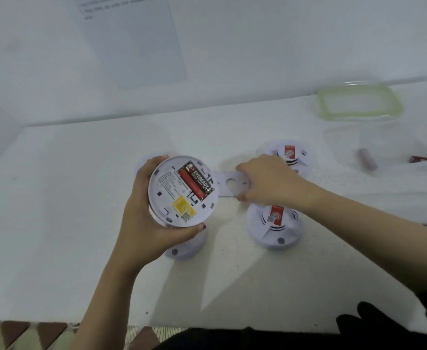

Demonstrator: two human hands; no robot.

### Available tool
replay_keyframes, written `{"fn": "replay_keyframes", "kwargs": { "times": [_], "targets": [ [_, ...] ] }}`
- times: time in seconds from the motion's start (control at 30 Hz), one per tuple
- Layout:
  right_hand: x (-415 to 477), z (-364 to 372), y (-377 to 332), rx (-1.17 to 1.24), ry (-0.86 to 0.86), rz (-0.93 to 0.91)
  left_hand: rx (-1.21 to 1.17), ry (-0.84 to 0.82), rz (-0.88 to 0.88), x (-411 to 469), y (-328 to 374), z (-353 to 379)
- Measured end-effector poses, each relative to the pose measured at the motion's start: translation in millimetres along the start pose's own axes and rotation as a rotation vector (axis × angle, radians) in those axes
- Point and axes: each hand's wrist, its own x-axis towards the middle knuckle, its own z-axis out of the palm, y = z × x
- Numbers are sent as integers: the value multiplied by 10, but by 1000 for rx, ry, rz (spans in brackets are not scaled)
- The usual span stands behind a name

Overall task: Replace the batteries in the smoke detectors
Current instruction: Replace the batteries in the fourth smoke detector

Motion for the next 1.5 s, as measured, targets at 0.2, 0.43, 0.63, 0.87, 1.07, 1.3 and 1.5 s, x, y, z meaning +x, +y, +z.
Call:
{"fn": "replay_keyframes", "kwargs": {
  "times": [0.2, 0.43, 0.63, 0.87, 1.07, 1.3, 1.5],
  "targets": [
    [66, 36, -36, -32, 23, 64, -74, -65, -52, 38, -154, -85],
    [-81, -159, -119, 782, 175, 126, -120, -126, -70, 102, -312, -164],
    [-355, -301, -395, 695, 271, -216, -143, -203, -110, 189, -370, -206],
    [-408, -303, -514, 458, 303, -252, -158, -291, -72, 267, -307, -260],
    [-441, -384, -522, 445, 247, -190, -148, -351, -42, 284, -265, -302],
    [-519, -378, -611, 380, 291, -224, -149, -407, -27, 296, -216, -318],
    [-504, -370, -729, 251, 474, -346, -112, -439, 31, 315, -144, -324]
  ]
}}
